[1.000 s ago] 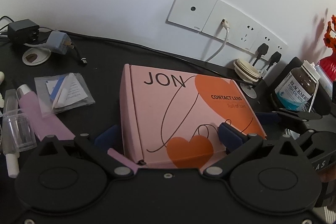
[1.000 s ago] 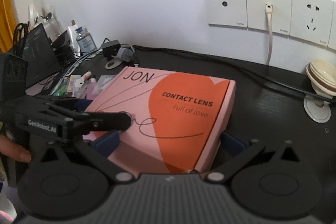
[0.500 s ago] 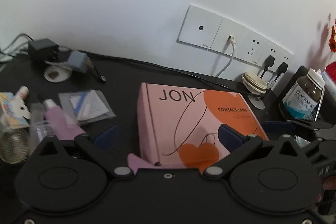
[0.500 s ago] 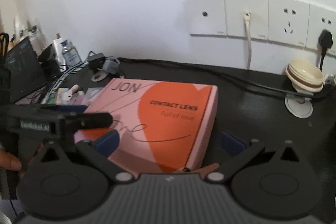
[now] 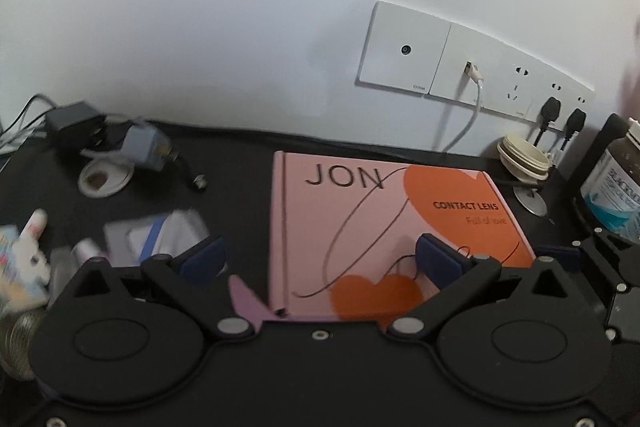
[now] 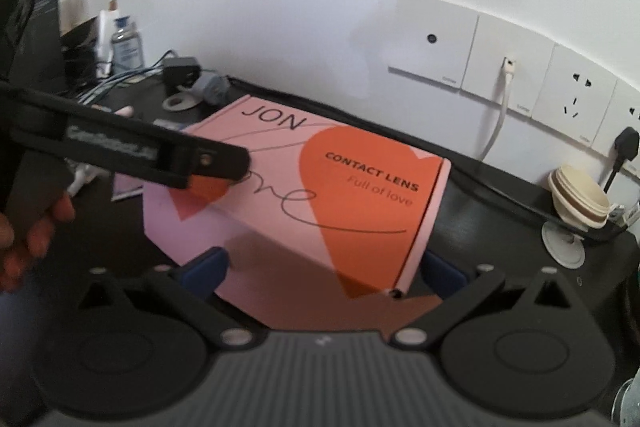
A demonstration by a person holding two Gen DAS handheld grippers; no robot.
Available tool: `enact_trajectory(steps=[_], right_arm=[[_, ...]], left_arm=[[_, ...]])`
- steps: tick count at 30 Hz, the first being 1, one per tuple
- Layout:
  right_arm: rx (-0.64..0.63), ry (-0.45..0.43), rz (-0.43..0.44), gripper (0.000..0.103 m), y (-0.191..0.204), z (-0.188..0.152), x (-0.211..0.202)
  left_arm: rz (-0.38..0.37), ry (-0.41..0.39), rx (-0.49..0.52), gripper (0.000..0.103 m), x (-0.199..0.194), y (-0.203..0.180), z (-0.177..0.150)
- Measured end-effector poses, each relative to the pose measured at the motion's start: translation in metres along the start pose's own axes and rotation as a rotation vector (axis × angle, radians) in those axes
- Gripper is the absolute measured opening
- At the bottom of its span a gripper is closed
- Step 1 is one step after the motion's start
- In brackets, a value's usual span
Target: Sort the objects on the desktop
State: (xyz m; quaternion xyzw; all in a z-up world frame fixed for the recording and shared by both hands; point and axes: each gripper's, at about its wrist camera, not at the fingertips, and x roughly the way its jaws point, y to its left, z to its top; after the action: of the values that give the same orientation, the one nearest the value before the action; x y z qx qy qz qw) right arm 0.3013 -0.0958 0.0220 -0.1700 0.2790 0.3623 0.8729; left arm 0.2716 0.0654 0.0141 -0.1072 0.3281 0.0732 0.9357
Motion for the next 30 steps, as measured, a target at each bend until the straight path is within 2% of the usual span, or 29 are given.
enact_trajectory(steps=[10,15,22,25,30], right_arm=[[-0.015,-0.029,-0.019,0.102,-0.038,0.031,0.045],[-0.064,-0.027,0.016,0.102,-0.051,0.043,0.062],[-0.086,-0.023,0.047,0.102,-0.058,0.045,0.065],[-0.111,-0.022,0.055,0.102,-0.056,0.044,0.063],[-0.142,-0.025,0.087,0.102,-0.056,0.042,0.057]], left_arm=[[0.038,-0.008,-0.002,0.103,0.039,-0.012,0.029],[0.047,-0.009,0.001,0.103,0.049,-0.012,0.036],[0.039,0.001,-0.004,0.103,0.045,-0.010,0.034],[0.011,0.016,-0.005,0.103,0.040,-0.010,0.029],[0.019,0.022,-0.002,0.103,0.033,-0.011,0.026]])
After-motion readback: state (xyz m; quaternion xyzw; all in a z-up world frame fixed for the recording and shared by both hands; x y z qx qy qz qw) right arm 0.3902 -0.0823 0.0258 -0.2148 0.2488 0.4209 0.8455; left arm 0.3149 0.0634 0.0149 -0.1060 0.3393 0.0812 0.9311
